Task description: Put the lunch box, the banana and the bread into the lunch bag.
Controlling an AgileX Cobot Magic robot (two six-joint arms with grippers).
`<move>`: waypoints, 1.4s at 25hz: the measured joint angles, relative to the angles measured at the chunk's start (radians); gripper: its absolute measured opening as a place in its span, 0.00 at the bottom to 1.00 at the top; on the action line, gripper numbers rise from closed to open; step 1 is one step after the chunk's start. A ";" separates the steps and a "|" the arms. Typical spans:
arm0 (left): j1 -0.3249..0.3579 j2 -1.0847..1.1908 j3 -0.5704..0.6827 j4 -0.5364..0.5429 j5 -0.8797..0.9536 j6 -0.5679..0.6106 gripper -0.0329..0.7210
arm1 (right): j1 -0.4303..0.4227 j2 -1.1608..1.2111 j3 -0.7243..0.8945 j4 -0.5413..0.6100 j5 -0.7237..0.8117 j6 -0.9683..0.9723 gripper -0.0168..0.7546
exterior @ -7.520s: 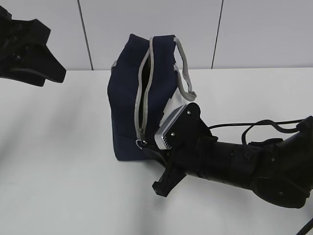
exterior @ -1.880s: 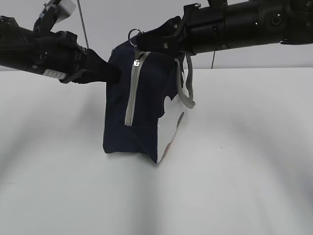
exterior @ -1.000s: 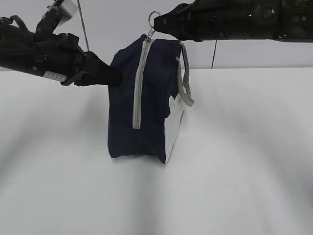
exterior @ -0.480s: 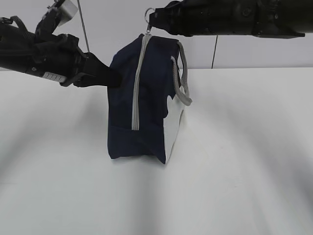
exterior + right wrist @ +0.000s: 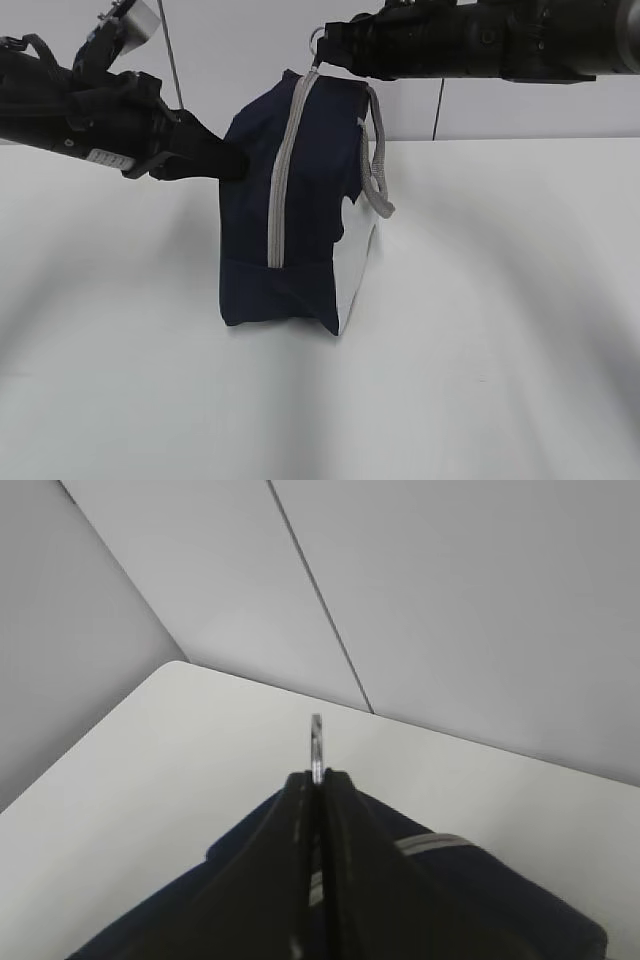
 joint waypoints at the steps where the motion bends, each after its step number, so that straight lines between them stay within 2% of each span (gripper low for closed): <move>1: 0.000 0.000 0.000 0.001 0.000 0.000 0.05 | -0.006 0.010 -0.008 -0.004 0.000 0.011 0.00; 10: 0.000 0.000 0.000 0.019 0.007 0.000 0.05 | -0.056 0.105 -0.107 -0.069 -0.112 0.116 0.00; 24: 0.000 0.000 0.000 0.044 0.037 0.000 0.05 | -0.127 0.245 -0.282 -0.092 -0.237 0.180 0.00; 35: 0.000 0.000 0.000 0.069 0.040 0.002 0.05 | -0.132 0.423 -0.492 -0.113 -0.304 0.245 0.00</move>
